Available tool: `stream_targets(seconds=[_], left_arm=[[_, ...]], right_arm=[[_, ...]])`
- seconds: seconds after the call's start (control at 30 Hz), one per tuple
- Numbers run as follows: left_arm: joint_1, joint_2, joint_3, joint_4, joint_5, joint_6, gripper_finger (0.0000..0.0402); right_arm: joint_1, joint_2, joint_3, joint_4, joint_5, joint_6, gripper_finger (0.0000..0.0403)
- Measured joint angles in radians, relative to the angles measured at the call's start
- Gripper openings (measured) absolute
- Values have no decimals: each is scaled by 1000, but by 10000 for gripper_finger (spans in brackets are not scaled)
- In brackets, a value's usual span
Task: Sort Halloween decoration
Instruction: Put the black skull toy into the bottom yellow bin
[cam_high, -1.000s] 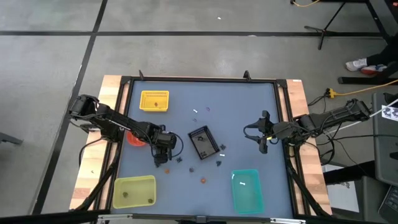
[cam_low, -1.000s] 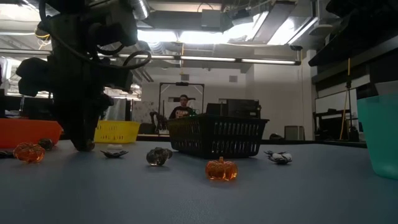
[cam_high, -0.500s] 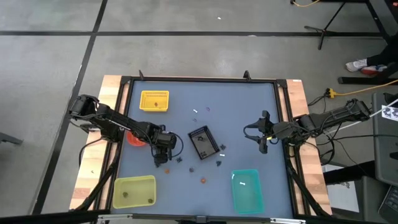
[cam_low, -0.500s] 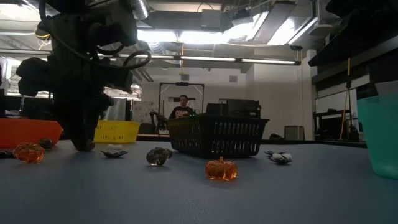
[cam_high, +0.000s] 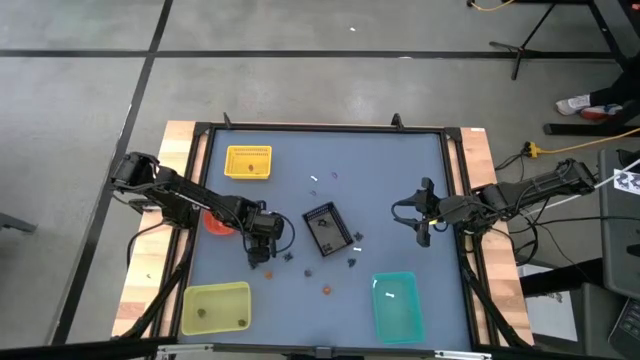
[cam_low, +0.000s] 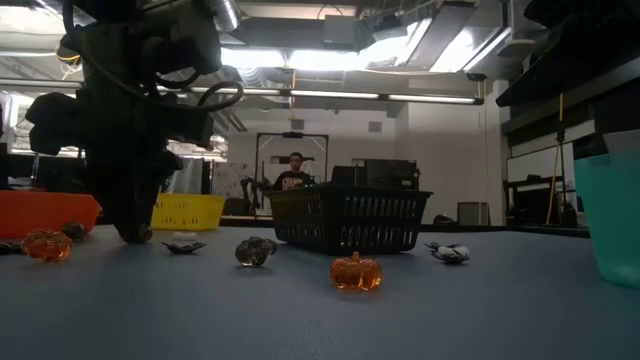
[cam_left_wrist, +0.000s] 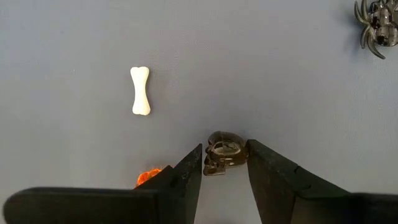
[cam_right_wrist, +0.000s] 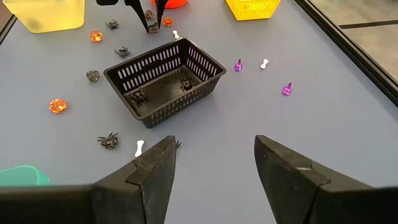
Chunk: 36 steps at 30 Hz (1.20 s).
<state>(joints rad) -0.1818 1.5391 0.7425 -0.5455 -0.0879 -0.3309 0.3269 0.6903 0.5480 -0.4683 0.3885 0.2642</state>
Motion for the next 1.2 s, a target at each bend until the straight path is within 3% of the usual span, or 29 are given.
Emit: stream_targets(seconds=[0.9, 1.2], left_arm=[[0, -4, 41, -57, 30, 0, 110], [0, -4, 19, -5, 30, 0, 110]], right_arm=[[0, 0, 0, -5, 0, 0, 215], [0, 0, 0, -5, 0, 0, 215]])
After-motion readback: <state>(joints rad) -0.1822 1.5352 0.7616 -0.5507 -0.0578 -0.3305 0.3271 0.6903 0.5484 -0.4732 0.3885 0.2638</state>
